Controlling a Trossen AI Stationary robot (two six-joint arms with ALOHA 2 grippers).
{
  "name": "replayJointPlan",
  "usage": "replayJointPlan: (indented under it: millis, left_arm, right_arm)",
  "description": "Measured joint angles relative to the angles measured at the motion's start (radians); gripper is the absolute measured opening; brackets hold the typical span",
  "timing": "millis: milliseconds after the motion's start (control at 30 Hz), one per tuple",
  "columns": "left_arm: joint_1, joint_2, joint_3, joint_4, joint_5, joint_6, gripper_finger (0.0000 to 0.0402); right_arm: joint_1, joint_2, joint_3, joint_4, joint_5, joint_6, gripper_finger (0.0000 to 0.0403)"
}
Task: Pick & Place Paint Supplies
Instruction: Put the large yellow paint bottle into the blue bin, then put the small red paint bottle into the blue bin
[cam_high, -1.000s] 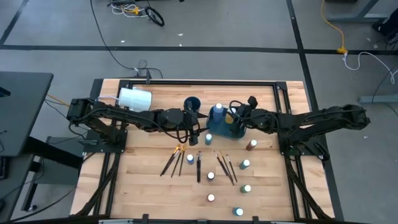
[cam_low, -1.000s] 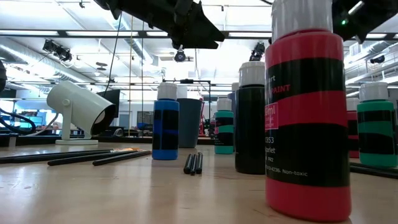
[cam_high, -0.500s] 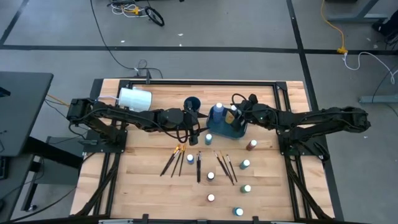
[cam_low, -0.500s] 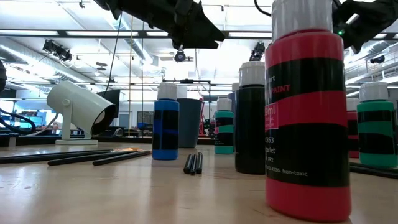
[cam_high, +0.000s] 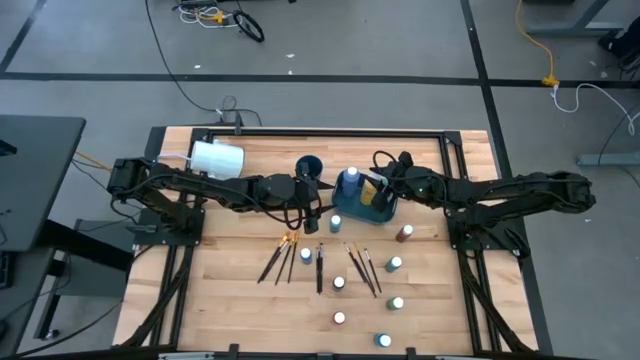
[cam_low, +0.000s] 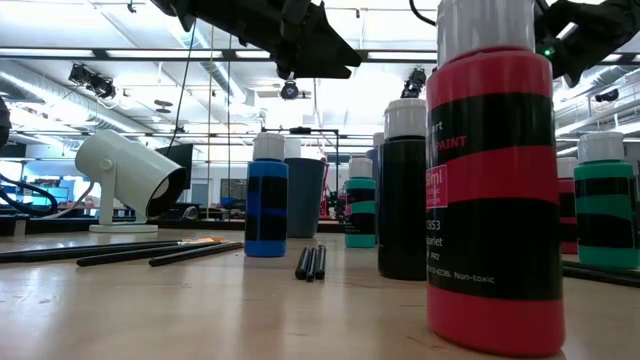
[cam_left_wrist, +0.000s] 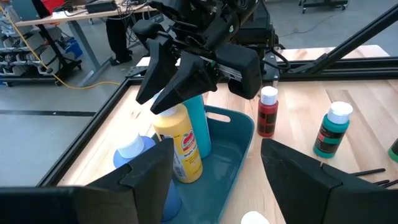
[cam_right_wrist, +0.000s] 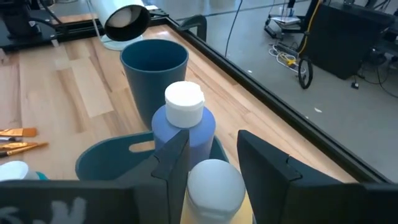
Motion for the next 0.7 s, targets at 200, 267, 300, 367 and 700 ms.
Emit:
replayJointPlan:
  millis: [200, 267, 300, 367, 700]
  left_arm:
    - [0.0, 0.0, 0.0, 0.0, 0.0, 0.0, 0.025]
    - [0.0, 0.0, 0.0, -0.001, 0.0, 0.0, 0.025]
    - [0.0, 0.0, 0.0, -0.003, 0.0, 0.0, 0.025]
    - [0.0, 0.0, 0.0, -0.009, 0.001, 0.0, 0.025]
    - [-0.012, 0.001, 0.0, -0.032, 0.06, -0.036, 0.025]
  right_arm:
    - [0.0, 0.0, 0.007, 0.032, -0.023, -0.037, 0.0159]
    - [0.0, 0.0, 0.021, 0.034, -0.032, -0.043, 0.0173]
    - [0.001, 0.0, 0.027, 0.035, -0.032, -0.043, 0.018]
    - [0.0, 0.0, 0.041, 0.033, -0.032, -0.047, 0.0194]
    - [0.068, 0.0, 0.092, 0.064, -0.234, -0.133, 0.0217]
